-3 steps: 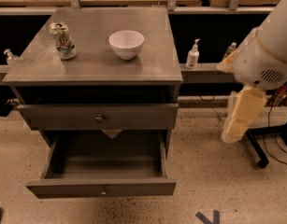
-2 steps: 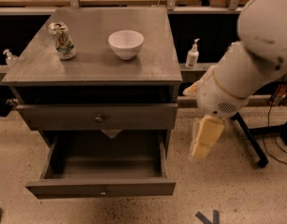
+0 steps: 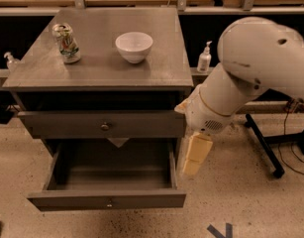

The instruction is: Close middle drawer

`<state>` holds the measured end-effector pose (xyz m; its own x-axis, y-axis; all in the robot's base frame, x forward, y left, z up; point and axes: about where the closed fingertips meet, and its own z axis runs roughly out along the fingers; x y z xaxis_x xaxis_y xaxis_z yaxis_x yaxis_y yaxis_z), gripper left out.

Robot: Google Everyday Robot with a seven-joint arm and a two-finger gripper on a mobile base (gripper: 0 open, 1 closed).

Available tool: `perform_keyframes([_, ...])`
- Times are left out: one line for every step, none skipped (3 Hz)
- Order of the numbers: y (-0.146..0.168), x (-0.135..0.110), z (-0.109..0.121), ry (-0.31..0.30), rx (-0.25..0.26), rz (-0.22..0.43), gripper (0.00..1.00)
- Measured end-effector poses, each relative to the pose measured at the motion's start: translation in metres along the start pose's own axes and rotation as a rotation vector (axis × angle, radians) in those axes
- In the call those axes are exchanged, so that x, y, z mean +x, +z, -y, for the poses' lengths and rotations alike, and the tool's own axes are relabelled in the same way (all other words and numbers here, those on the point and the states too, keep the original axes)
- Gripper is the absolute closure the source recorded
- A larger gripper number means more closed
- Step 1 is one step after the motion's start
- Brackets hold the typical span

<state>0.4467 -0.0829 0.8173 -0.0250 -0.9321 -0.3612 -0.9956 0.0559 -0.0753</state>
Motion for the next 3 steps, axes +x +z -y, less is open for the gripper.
perform_keyframes([0.054,-0.017,-0.015,-0.039,-0.043,0.054,0.00])
perform_keyframes([0.124,-0.026,-0.042,-0.096,-0.063,0.093,0.00])
perform_keyframes([0.139,-0.037,-0.033,-0.103,0.004,0.129,0.00])
